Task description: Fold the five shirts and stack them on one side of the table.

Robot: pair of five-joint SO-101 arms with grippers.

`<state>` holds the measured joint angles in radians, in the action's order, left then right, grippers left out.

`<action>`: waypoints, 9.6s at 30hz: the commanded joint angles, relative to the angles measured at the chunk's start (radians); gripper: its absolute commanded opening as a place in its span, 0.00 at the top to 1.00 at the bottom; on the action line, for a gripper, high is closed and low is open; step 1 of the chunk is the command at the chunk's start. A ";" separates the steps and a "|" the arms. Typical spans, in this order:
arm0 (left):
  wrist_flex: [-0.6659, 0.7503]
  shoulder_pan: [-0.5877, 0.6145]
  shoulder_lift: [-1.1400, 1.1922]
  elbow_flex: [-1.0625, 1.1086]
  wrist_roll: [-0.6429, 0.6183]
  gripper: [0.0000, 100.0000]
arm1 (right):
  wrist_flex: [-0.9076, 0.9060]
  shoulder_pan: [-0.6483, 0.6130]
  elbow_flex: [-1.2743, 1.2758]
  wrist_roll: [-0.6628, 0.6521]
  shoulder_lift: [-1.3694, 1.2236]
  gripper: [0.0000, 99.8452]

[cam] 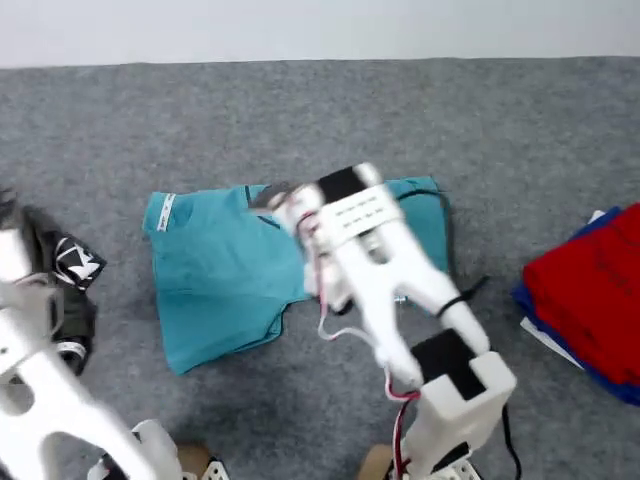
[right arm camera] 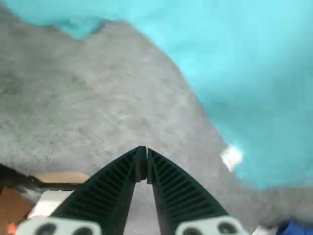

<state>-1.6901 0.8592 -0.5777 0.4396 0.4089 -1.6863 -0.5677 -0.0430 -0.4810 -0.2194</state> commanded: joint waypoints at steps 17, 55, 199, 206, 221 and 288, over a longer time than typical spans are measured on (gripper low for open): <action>0.187 0.476 -0.020 0.200 0.265 1.00 | 0.280 -0.449 0.098 -0.238 0.054 0.75; 0.087 0.471 -0.025 0.193 0.296 1.00 | 0.289 -0.364 -0.361 -0.299 -0.400 0.99; 0.064 0.390 -0.026 0.154 0.265 1.00 | 0.081 -0.252 -0.735 -0.064 -0.587 0.88; 0.064 0.390 -0.026 0.154 0.265 1.00 | 0.186 -0.168 -0.735 -0.083 -0.627 0.99; 0.064 0.388 -0.026 0.154 0.265 1.00 | 0.197 -0.015 -0.835 -0.137 -0.679 0.99; 0.064 0.388 -0.026 0.154 0.265 1.00 | 0.355 -0.397 -1.260 -0.129 -0.929 0.93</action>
<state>-1.6226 1.2551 -0.5777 0.6222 0.6820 -1.3518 -0.9390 -1.2950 -0.6114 -1.1584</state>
